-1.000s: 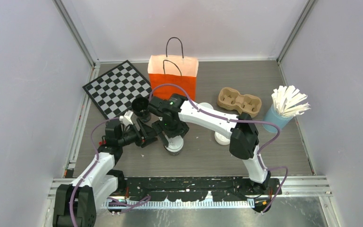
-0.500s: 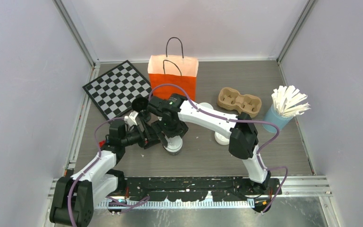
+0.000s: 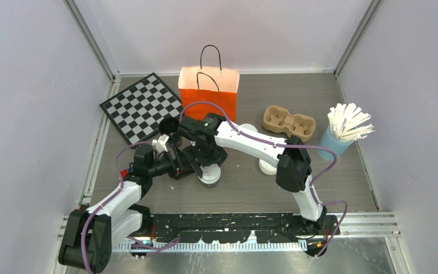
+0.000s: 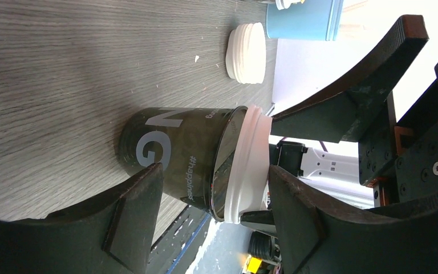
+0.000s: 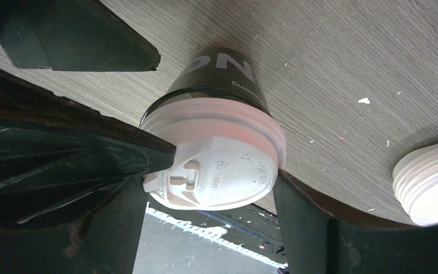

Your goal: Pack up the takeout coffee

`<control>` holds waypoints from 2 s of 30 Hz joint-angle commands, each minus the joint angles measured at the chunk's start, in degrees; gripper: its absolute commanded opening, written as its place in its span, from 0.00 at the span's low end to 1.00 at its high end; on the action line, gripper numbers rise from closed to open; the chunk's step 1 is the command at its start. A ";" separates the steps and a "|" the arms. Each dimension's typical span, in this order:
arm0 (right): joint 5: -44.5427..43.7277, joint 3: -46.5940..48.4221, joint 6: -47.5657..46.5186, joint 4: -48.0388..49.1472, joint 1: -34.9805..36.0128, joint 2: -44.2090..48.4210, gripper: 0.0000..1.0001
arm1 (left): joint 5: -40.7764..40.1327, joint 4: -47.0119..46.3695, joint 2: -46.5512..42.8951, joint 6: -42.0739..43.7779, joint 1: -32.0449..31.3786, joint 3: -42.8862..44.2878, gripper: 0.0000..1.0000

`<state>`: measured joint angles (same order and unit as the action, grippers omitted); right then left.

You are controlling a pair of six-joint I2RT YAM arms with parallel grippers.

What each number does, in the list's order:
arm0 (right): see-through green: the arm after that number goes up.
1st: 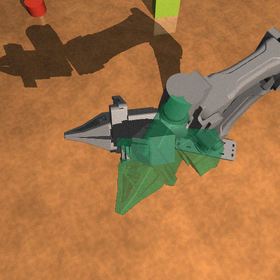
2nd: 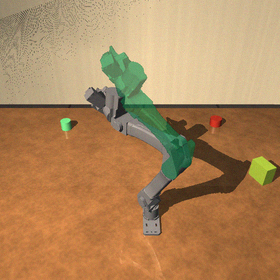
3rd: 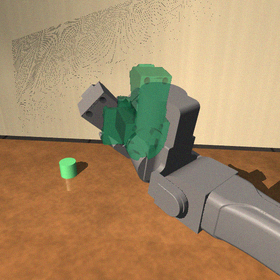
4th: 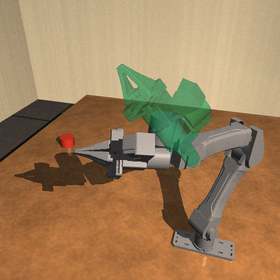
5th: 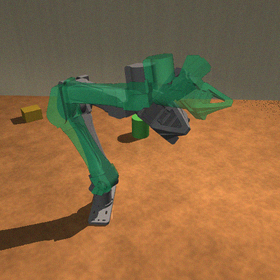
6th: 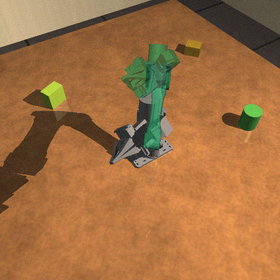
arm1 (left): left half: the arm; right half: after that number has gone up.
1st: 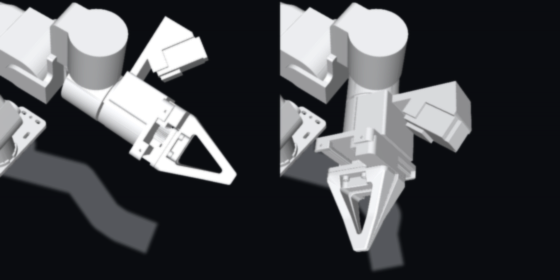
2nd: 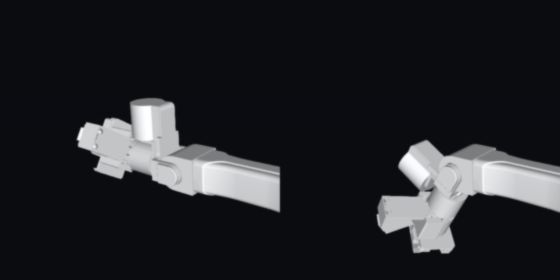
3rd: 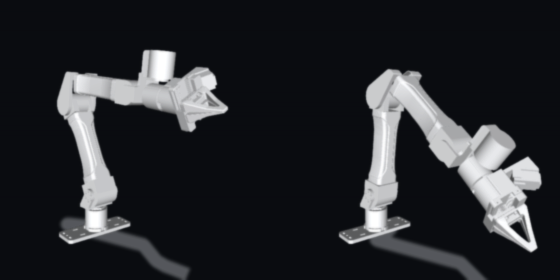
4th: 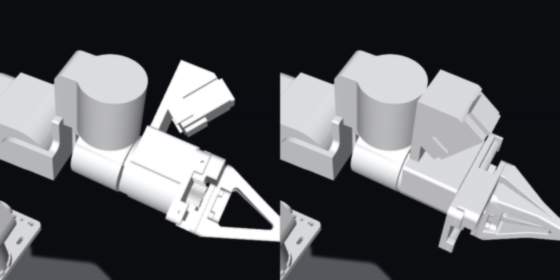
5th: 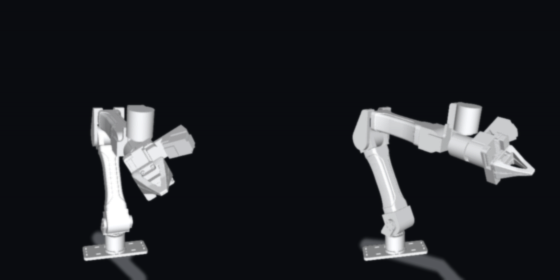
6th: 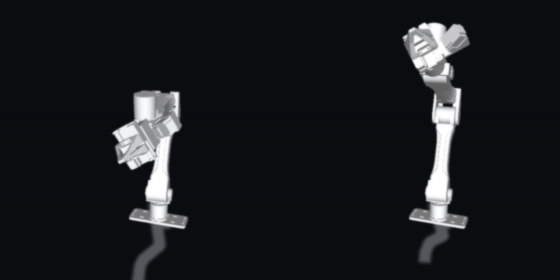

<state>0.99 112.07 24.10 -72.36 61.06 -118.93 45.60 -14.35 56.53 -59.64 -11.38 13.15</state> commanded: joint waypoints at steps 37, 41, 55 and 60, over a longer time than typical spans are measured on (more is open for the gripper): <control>-0.64 -7.77 -0.50 8.90 -0.04 7.02 0.87 | -8.48 14.11 -7.91 10.13 -0.70 3.35 0.50; -0.66 -7.75 -0.49 9.06 0.00 7.19 0.86 | -8.86 14.83 -8.18 10.71 -0.75 3.80 0.50; -0.82 -7.76 -0.28 9.12 0.02 8.25 0.90 | -11.33 19.19 -11.86 10.22 -0.74 5.63 0.54; -0.82 -7.86 -0.19 9.48 -0.04 8.75 0.92 | -11.66 20.18 -13.92 9.71 -0.67 6.25 0.60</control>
<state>0.56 104.07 24.12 -64.16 61.01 -114.69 34.52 5.10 44.42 -50.30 -11.94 16.75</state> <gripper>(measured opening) 0.917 0.587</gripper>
